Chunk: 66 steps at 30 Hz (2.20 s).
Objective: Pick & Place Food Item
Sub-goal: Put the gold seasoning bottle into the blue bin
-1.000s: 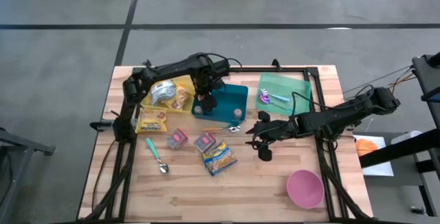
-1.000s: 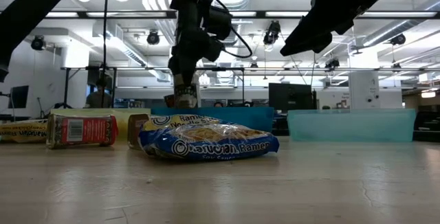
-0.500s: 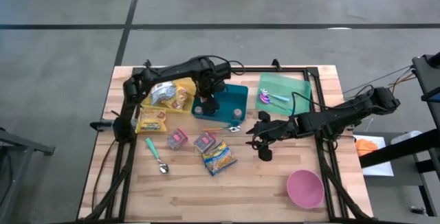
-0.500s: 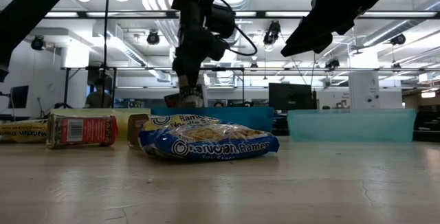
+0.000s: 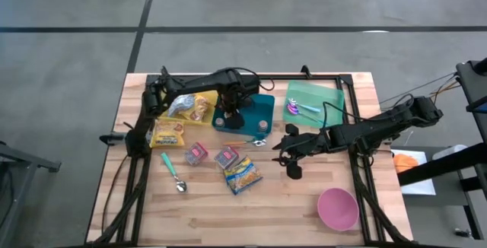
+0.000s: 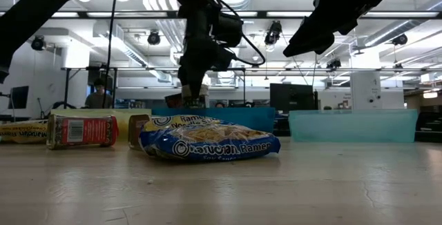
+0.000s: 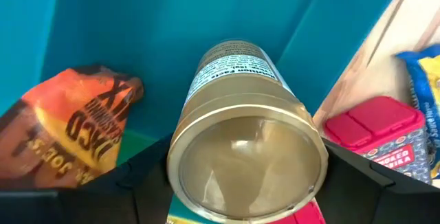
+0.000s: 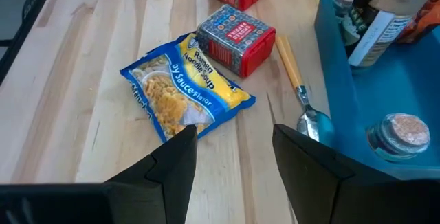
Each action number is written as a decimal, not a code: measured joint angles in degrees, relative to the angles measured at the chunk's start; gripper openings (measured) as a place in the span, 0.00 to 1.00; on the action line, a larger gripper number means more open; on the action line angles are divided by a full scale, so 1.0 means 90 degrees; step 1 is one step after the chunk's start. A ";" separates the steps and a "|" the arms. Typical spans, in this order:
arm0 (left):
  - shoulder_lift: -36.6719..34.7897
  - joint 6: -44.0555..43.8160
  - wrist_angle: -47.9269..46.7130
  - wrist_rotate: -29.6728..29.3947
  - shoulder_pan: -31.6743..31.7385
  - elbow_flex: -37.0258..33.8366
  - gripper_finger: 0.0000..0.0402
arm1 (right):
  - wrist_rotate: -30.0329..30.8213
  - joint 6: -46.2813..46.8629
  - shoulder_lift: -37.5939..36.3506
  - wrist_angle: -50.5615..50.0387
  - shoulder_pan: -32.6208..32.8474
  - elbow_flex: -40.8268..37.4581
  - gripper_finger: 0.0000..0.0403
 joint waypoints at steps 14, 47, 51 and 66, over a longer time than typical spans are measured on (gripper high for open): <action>0.0007 0.0017 0.0138 0.0000 -0.0087 0.0000 0.69 | 0.0002 0.0029 0.0000 -0.0015 0.0000 0.0000 0.47; -0.0015 0.0441 0.0315 -0.0175 -0.0160 -0.0144 0.67 | -0.0453 0.0043 0.0000 -0.0356 -0.0002 -0.0002 0.47; -0.0039 0.0300 0.0302 -0.0172 -0.0160 -0.0011 0.67 | -0.0477 0.0044 0.0000 -0.0367 -0.0002 -0.0002 0.47; -0.0194 0.0104 -0.0267 -0.0367 -0.0160 0.0015 0.68 | -0.0500 0.0045 0.0000 -0.0368 -0.0002 -0.0002 0.47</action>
